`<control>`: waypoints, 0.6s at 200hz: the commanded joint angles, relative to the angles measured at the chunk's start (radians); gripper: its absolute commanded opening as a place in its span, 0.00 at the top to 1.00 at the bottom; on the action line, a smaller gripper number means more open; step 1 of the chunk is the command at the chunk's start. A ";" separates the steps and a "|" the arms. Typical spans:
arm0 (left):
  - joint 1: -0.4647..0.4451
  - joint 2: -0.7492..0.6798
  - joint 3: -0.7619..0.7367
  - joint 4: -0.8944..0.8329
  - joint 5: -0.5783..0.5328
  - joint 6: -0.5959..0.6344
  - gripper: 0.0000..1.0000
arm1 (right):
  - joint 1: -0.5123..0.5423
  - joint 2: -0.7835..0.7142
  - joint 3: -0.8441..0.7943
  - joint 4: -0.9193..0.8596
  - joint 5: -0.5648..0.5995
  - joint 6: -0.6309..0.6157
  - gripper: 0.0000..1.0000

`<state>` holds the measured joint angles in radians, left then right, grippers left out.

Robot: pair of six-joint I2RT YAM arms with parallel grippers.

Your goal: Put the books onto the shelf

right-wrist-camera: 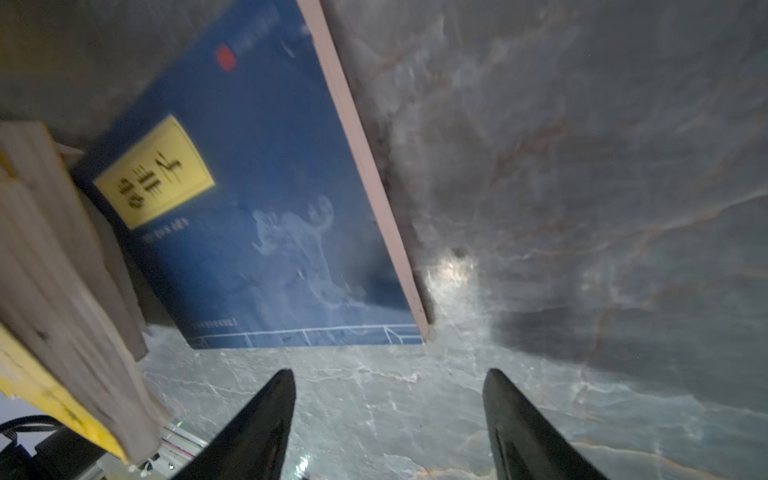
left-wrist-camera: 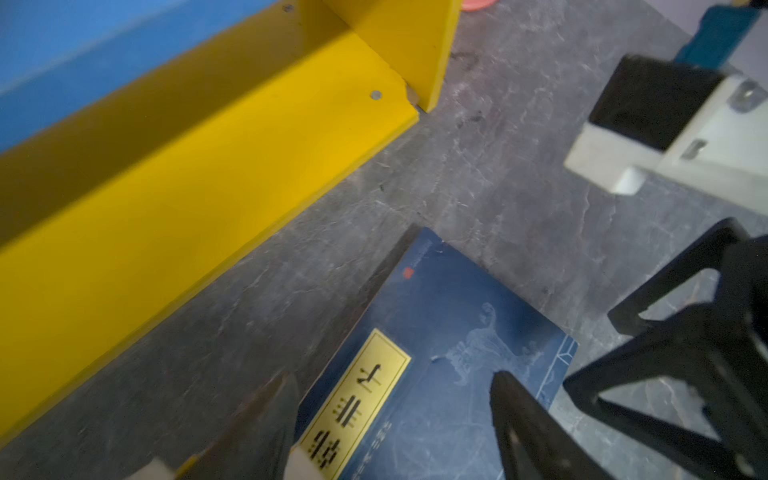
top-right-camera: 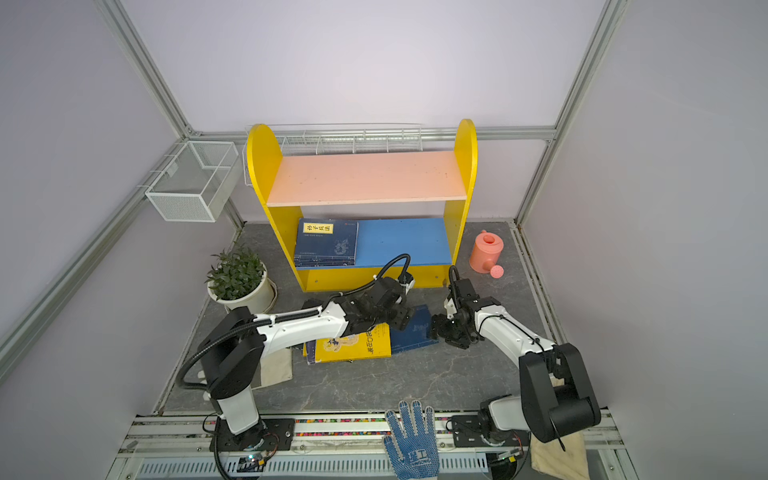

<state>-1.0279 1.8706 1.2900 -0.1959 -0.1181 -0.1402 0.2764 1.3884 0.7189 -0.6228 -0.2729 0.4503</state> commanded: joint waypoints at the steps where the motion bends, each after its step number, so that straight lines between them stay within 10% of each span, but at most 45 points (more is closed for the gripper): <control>1: 0.003 0.079 0.098 -0.090 0.040 0.058 0.27 | -0.001 0.021 -0.032 -0.005 -0.043 -0.025 0.26; 120: 0.049 0.268 0.196 -0.377 -0.134 -0.062 0.43 | 0.000 0.123 -0.054 0.132 -0.073 -0.023 0.27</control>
<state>-0.9855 2.0789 1.4670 -0.4351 -0.2478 -0.1902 0.2749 1.4384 0.7006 -0.5430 -0.3626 0.4408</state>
